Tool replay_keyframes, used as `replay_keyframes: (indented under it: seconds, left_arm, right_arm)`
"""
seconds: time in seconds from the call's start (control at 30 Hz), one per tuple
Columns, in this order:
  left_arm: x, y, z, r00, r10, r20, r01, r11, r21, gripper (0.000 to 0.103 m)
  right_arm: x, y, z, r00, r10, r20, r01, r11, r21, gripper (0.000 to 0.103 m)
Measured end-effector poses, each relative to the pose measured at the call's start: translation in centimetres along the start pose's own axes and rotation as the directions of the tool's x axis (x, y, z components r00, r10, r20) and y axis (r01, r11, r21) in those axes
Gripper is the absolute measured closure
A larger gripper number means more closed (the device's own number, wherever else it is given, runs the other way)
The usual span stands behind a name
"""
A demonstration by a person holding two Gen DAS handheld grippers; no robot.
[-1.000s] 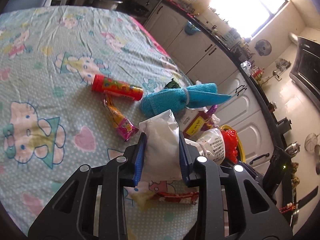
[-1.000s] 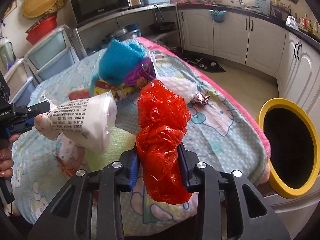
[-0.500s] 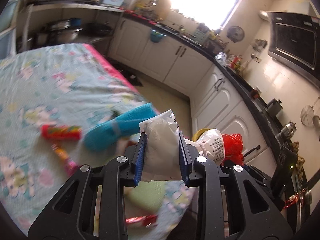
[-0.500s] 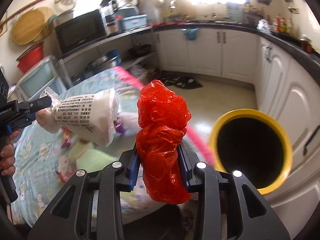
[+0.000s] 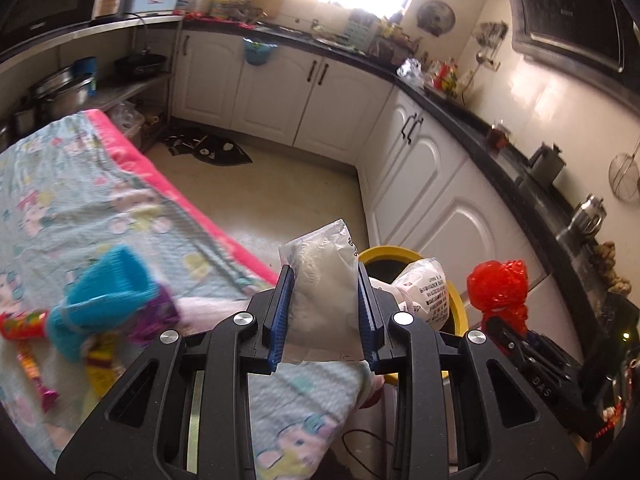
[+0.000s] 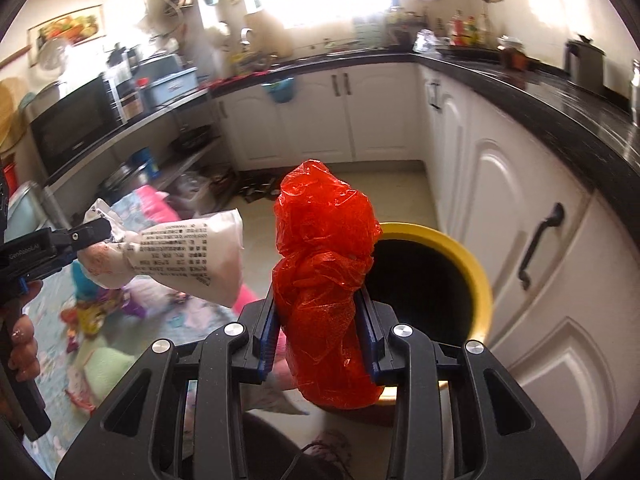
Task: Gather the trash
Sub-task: 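Carry both bags over the yellow bin and open both tools to drop them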
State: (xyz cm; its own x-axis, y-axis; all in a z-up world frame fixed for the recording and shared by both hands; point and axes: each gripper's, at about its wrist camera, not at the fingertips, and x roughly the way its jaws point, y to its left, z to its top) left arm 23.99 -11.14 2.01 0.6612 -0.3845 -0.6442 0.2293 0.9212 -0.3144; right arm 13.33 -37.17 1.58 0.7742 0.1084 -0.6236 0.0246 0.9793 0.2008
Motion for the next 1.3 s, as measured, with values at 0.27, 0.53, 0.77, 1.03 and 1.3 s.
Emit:
replay_keyframes:
  seconds: [0.27,0.53,0.77,1.03,1.3]
  left_arm:
    - [6.8,-4.7,0.5,0.997,0.046,-0.069,-0.040,0.995,0.092,0.079]
    - [12.2,-7.5,0.3,0.990,0.067,-0.126,-0.047,0.987,0.156,0.077]
    - [13.8,-7.9,0.3,0.987,0.071,-0.146,-0.046,0.985,0.166,0.056]
    - [12.1,-7.3,0.2,0.992,0.043,-0.121,-0.024,0.988,0.152,0.038]
    - [7.2,-6.1,-0.1,0.998,0.036,-0.049,-0.030,0.991,0.128,0.011]
  right_arm:
    - [3.7,-3.5,0.2,0.996,-0.067,-0.054,0.069,0.997,0.046,0.070]
    - [7.4,-5.9,-0.5,0.990,-0.088,-0.113,0.096,0.993,0.063,0.068]
    - [8.6,-7.1,-0.4,0.988,-0.094,-0.122,0.105,0.991,0.087,0.048]
    - [7.1,-7.0,-1.1,0.988,-0.111,-0.107,0.121,0.988,0.093,0.037]
    - [4.1,-4.6,-1.1,0.992,-0.122,-0.034,0.123,0.991,0.048,0.026]
